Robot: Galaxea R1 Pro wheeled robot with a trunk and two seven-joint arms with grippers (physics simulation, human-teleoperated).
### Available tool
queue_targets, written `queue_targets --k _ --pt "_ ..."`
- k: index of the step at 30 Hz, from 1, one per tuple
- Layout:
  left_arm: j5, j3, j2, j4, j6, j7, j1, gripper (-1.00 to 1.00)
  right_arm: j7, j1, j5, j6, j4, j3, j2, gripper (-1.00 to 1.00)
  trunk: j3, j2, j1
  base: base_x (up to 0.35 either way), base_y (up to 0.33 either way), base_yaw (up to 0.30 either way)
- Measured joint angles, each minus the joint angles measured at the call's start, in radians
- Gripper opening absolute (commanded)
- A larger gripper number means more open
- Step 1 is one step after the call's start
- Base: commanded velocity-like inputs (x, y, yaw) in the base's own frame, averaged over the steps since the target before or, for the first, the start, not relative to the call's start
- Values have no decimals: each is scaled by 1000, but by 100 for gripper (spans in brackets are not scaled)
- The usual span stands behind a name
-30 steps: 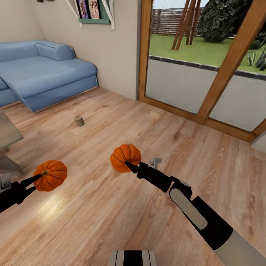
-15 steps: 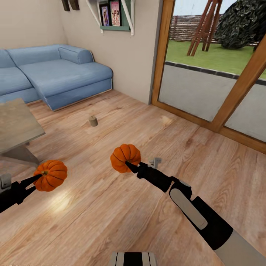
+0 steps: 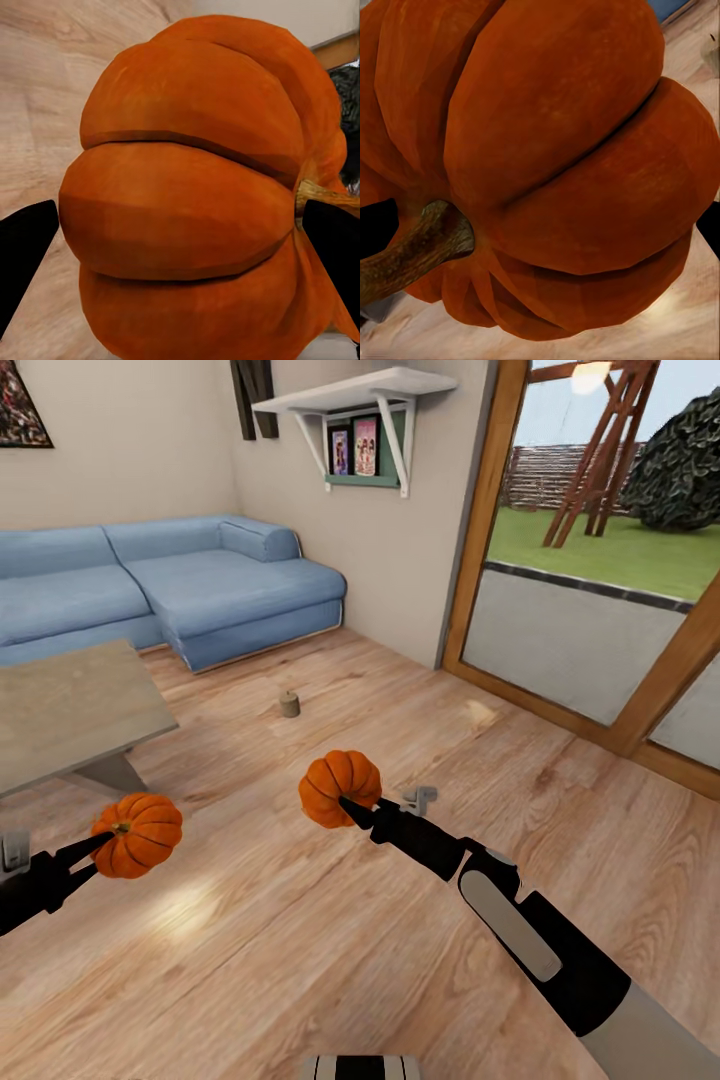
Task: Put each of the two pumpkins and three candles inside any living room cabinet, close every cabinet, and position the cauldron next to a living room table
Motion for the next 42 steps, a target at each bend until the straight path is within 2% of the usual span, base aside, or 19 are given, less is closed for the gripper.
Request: queue_targets --k 31,42 --pt "0 -12 0 -2 0 0 0 -100 0 0 0 0 0 0 0 -100 145 7 -14 0 0 230" --pt "7 -15 0 -3 1 0 0 -100 0 0 2 0 2 0 0 -100 188 84 -56 0 0 230"
